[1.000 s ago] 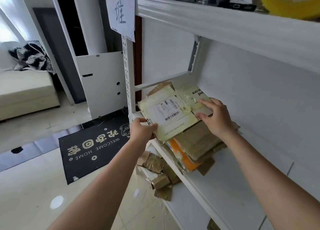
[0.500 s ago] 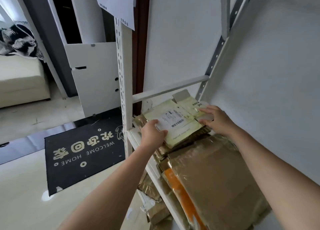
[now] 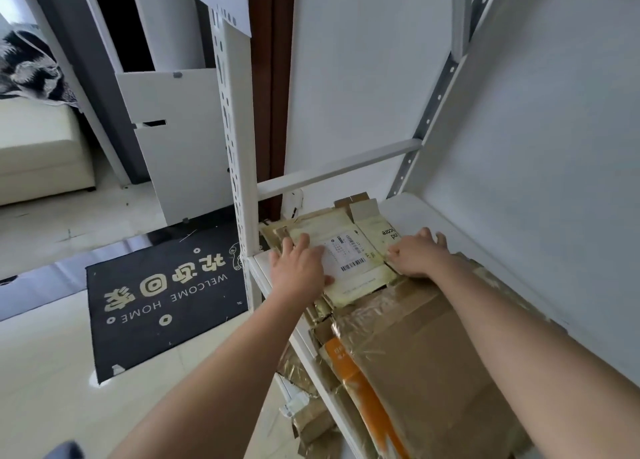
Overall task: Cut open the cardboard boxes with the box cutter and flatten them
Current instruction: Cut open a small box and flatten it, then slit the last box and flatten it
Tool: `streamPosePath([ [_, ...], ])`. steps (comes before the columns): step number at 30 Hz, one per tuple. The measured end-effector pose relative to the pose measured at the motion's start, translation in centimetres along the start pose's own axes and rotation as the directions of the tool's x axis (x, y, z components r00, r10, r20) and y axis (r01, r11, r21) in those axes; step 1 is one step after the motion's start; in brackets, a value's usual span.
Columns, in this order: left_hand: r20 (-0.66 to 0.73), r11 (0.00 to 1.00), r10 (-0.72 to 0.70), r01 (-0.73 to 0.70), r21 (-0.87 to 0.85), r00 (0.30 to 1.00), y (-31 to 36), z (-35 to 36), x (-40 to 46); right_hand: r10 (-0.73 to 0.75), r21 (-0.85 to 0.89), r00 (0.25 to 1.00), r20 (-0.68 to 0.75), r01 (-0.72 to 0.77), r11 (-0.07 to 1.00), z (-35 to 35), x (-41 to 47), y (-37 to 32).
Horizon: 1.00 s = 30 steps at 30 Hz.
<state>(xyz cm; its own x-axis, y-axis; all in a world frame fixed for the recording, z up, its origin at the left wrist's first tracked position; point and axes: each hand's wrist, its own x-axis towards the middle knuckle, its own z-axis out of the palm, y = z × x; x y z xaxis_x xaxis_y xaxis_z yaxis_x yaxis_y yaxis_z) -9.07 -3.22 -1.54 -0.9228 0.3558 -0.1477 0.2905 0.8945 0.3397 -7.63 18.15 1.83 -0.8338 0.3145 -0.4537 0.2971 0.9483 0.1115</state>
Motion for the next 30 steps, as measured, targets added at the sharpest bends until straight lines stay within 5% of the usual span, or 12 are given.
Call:
streamPosePath([
  [10,-0.069,0.995,0.060,-0.066,-0.081,0.996,2.7,-3.1,-5.5,-0.017,0.132,0.946,-0.323,0.063,0.989,1.3,-7.3,2.6],
  [16,-0.163,0.964,0.257,-0.265,-0.030,0.953,9.2,-3.2,-13.8,0.093,0.262,0.904,-0.417,0.022,0.965,4.9,-18.2,6.8],
  [23,0.029,0.879,0.476,-0.475,-0.037,0.879,21.7,3.3,-25.9,0.403,0.405,0.872,-0.278,-0.274,0.872,15.3,-35.1,18.3],
  [30,0.194,0.735,0.671,-0.676,-0.049,0.716,34.7,11.9,-35.2,0.702,0.429,0.711,-0.035,-0.624,0.654,26.6,-47.9,32.1],
])
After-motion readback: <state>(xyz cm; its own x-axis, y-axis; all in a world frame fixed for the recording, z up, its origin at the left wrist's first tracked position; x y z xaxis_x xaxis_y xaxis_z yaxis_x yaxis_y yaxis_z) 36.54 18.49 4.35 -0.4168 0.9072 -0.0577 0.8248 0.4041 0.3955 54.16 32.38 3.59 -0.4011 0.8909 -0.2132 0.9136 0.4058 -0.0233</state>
